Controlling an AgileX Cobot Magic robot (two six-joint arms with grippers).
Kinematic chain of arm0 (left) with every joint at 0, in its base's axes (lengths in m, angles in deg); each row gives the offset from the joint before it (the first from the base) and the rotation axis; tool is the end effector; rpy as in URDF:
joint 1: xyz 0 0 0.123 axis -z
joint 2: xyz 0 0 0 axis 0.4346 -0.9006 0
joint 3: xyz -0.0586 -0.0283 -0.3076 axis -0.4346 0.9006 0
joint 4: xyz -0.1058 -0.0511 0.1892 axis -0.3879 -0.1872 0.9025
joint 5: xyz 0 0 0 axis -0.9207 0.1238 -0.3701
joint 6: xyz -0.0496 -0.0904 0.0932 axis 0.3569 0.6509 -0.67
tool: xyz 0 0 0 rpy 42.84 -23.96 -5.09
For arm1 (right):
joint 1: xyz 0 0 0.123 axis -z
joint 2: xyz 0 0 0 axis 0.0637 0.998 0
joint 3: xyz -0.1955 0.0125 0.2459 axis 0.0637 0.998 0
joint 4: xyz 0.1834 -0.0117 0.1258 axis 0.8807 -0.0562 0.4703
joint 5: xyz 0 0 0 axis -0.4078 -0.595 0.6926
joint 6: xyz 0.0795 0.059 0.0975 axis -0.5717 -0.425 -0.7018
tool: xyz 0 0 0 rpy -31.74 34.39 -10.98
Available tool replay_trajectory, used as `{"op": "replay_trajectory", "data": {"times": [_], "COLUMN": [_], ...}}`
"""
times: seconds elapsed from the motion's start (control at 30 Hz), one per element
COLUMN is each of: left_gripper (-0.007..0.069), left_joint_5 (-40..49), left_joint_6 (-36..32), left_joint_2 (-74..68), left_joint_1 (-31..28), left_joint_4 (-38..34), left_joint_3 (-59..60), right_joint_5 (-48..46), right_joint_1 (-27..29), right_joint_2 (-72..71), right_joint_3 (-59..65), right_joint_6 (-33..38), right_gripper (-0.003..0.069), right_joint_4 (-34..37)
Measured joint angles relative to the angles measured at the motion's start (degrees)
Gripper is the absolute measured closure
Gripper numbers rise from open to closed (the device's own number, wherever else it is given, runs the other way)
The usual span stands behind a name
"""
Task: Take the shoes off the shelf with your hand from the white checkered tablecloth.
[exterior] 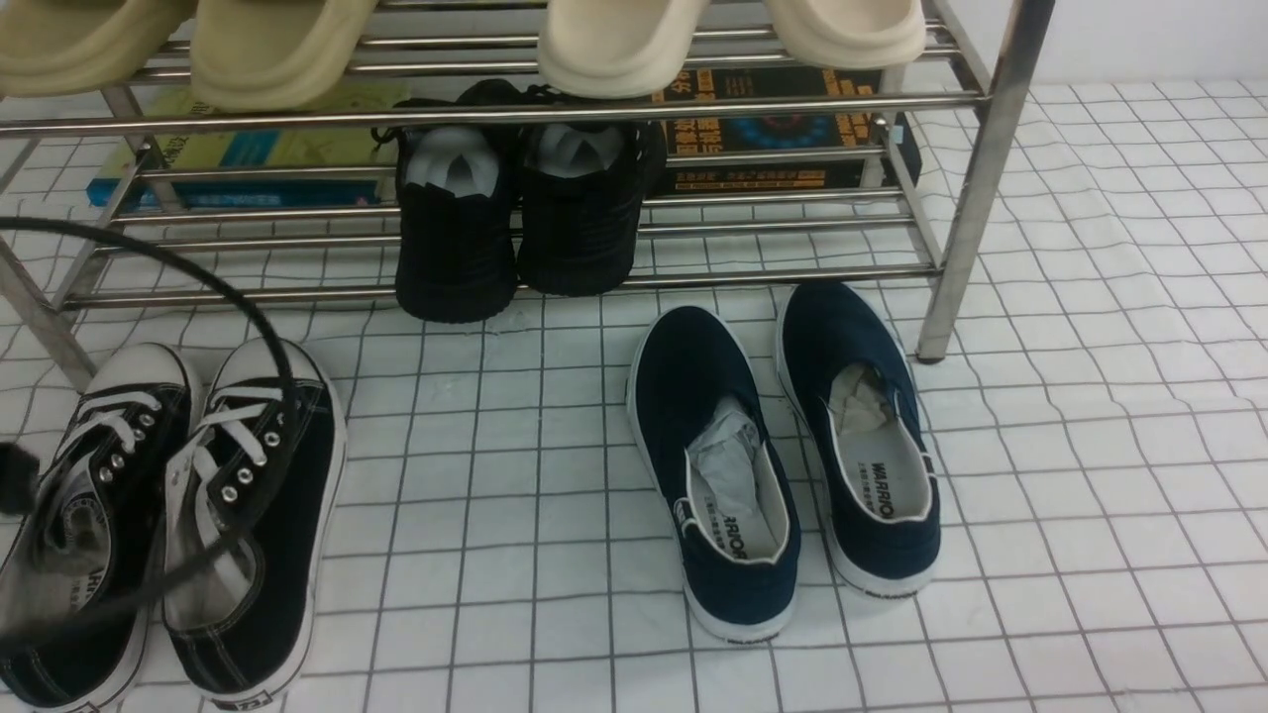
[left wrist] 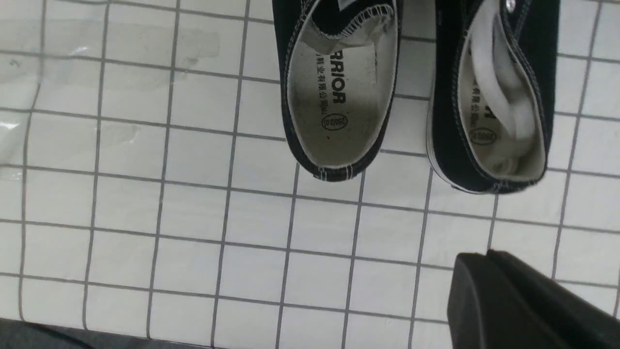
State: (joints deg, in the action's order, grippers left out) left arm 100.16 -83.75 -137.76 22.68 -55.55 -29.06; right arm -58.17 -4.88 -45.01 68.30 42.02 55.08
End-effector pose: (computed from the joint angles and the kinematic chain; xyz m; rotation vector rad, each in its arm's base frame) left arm 0.1201 0.0148 0.3212 -0.1316 2.6699 0.0883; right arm 0.0386 0.0040 0.1595 -0.0352 1.8749 0.0357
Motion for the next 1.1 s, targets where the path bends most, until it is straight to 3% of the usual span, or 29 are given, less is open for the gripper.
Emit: {"op": "replay_trajectory", "data": {"times": [0.13,0.3,0.4,0.83,1.1], "left_gripper": [0.0623,0.0623,0.0623,0.0618,0.0609], "left_joint_5": [-5.7,-23.9,-30.0,-32.1,-41.8], "left_joint_6": [-1.8,-2.1,-2.1,-1.7,-0.3], "left_joint_2": [12.5,28.5,34.1,39.5,45.1], "left_joint_1": [0.0,0.0,0.0,0.0,0.0], "left_joint_4": [-4.8,-9.9,-10.3,-6.2,-4.6], "left_joint_3": [6.7,18.7,24.6,35.5,43.9], "right_joint_5": [0.0,0.0,0.0,0.0,0.0], "right_joint_1": [0.0,0.0,0.0,0.0,0.0], "right_joint_2": [0.0,0.0,0.0,0.0,0.0], "right_joint_3": [0.0,0.0,0.0,0.0,0.0], "right_joint_6": [0.0,0.0,0.0,0.0,0.0], "right_gripper": [0.0420,0.0420,0.0420,0.0420,0.0420], "right_joint_4": [0.0,0.0,0.0,0.0,0.0]}}
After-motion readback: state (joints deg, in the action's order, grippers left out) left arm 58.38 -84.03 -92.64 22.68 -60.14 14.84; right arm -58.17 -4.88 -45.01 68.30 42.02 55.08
